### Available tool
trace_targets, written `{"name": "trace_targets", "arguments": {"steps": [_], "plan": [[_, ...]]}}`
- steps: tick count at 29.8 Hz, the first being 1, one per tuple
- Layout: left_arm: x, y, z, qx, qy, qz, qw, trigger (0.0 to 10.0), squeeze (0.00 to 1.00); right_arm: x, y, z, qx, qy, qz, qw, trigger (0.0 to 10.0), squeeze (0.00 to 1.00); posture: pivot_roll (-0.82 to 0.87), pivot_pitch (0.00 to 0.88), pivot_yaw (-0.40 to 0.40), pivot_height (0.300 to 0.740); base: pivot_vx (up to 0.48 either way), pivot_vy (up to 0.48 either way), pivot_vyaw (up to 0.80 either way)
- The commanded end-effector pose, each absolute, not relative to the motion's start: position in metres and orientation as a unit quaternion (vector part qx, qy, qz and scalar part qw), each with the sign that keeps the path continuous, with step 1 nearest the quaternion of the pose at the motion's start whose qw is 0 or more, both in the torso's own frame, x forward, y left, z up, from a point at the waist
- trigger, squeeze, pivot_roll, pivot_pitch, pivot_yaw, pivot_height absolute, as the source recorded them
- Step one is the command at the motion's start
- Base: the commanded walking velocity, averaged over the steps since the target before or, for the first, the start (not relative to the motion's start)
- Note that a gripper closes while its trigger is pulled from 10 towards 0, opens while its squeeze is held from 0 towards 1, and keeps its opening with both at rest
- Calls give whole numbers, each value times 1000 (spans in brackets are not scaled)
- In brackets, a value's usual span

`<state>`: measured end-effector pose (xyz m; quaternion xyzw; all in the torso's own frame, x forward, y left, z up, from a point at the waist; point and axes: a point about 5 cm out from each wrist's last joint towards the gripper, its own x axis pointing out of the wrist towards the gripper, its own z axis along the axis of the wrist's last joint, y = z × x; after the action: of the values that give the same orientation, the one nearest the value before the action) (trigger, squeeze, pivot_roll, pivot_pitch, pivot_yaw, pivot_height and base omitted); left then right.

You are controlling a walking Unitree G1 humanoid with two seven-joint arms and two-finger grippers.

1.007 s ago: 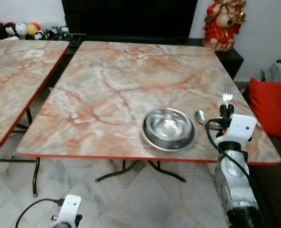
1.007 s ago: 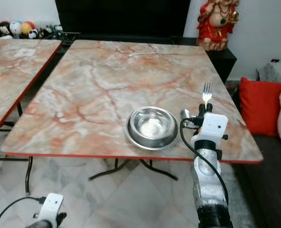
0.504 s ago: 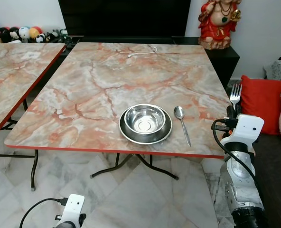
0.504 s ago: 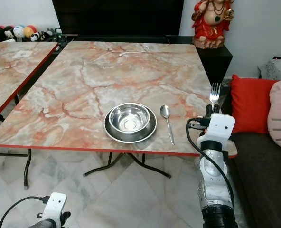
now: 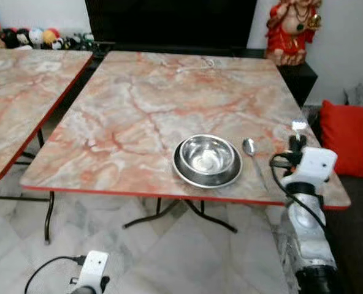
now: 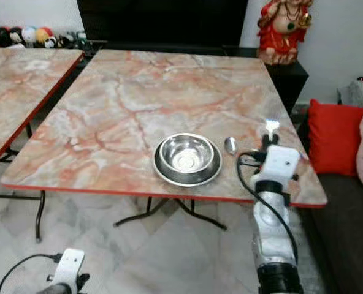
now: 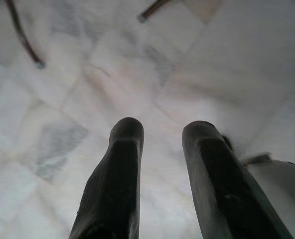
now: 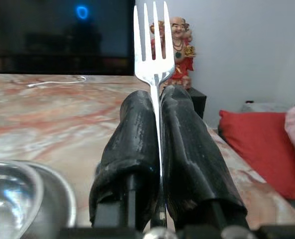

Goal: Setting the table

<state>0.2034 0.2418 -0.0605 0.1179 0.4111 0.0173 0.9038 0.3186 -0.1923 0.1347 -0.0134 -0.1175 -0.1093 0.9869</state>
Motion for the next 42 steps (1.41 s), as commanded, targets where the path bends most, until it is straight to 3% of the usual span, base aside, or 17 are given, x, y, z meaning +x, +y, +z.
{"name": "trace_targets", "arguments": {"steps": [1, 16, 42], "plan": [[201, 236, -64, 113, 421, 13, 900, 10000, 0, 318, -200, 137, -15, -120, -121, 985, 10000, 0, 30, 26, -10, 740, 0, 0, 0], [203, 237, -62, 110, 417, 13, 902, 10000, 0, 317, -198, 136, -17, -118, -119, 986, 10000, 0, 25, 45, -2, 740, 0, 0, 0], [205, 238, -61, 113, 410, 16, 905, 10000, 0, 320, -195, 136, -16, -120, -116, 986, 10000, 0, 41, 12, -8, 740, 294, 0, 0]]}}
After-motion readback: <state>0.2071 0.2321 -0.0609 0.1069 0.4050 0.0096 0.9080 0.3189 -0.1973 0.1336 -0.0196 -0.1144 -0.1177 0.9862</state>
